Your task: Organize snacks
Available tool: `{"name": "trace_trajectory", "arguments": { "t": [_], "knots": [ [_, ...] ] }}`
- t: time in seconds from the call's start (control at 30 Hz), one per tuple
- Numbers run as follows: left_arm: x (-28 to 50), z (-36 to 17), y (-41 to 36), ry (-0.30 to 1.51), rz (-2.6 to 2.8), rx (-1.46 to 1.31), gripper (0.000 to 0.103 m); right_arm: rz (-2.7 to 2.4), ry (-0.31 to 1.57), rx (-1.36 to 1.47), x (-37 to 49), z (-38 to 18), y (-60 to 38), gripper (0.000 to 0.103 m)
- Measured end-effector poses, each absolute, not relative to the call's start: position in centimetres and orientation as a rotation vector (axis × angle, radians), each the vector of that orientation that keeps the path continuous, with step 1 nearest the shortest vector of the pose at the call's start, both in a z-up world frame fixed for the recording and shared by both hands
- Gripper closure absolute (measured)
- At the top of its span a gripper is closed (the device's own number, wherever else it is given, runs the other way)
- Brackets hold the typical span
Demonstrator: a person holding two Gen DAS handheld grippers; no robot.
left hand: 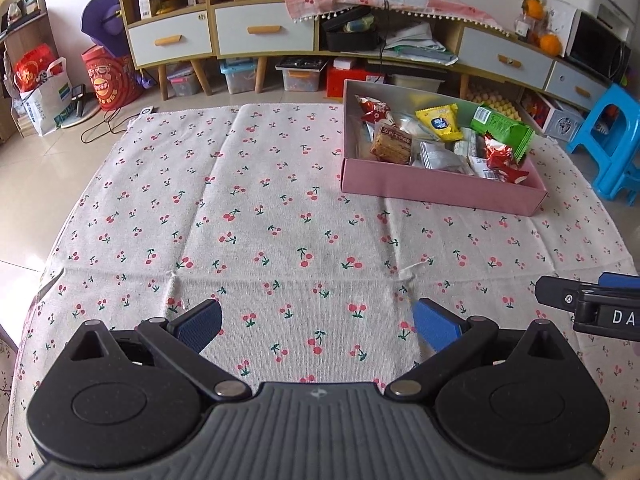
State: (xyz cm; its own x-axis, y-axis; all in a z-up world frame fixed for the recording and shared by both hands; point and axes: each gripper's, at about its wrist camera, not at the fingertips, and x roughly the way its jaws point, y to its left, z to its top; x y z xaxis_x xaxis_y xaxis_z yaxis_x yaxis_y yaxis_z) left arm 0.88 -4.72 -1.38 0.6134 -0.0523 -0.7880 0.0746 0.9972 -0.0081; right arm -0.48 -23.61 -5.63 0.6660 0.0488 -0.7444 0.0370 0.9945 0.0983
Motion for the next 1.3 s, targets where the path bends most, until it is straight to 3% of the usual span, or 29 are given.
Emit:
{"name": "trace_trajectory", "arguments": {
  "t": [1.3],
  "knots": [
    [0.37, -1.06, -5.43, 0.897, -0.084, 0.032, 0.001, 0.001, 0.860, 0.127, -0.29, -5.89, -23.80, 0.009]
  ]
}}
